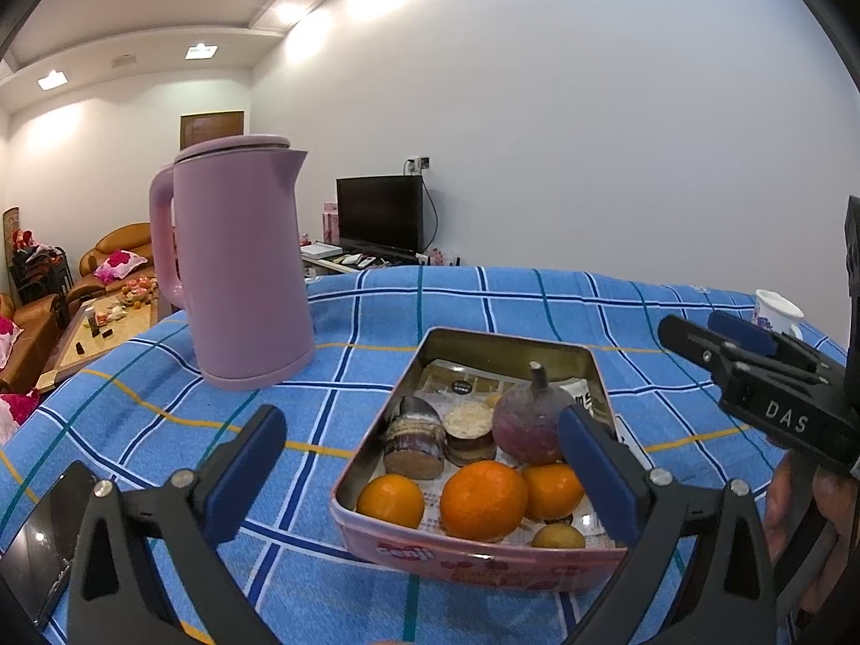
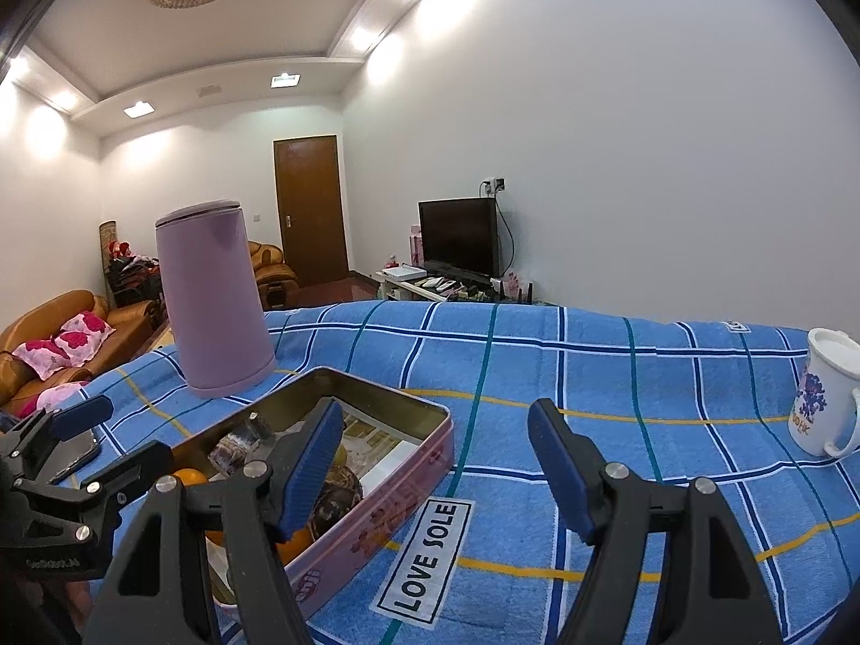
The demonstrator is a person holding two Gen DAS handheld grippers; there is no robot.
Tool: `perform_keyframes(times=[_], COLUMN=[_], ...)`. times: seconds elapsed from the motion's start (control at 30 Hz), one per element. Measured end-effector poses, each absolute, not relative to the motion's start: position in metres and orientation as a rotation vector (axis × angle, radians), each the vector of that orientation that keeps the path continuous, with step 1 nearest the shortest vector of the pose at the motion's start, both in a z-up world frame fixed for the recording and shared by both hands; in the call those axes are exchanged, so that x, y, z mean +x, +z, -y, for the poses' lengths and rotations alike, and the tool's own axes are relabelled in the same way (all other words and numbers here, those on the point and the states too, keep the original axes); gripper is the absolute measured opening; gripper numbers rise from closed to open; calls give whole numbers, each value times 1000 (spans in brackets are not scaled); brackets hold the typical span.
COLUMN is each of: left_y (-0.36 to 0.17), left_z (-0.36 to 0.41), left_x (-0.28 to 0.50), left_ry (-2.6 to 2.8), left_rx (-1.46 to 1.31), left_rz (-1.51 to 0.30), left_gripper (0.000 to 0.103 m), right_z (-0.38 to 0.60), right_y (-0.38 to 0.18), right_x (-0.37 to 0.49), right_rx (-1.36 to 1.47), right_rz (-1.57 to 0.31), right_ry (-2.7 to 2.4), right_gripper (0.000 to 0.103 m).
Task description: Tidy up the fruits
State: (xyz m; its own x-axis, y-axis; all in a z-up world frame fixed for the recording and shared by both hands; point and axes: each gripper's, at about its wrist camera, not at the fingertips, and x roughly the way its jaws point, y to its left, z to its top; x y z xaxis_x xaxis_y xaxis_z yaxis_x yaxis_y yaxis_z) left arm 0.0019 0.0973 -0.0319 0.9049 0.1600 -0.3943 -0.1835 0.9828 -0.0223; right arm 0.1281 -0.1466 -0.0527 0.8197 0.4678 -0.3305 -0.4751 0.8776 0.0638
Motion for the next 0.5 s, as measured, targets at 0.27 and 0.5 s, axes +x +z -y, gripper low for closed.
perform_keyframes(times=[0.27, 0.5], left_y=[-33, -34], left_z=[-90, -91], left_x=[4, 6], left_ry=[190, 185], left_rx=[-22, -33], left_rz=[-418, -424], left_gripper=[103, 103], right_z=[146, 146], right_y=[-52, -52], right_x=[128, 127], right_rx=[-29, -31], right_rz=[-345, -346], right_ry=[499, 499], right_gripper=[73, 73])
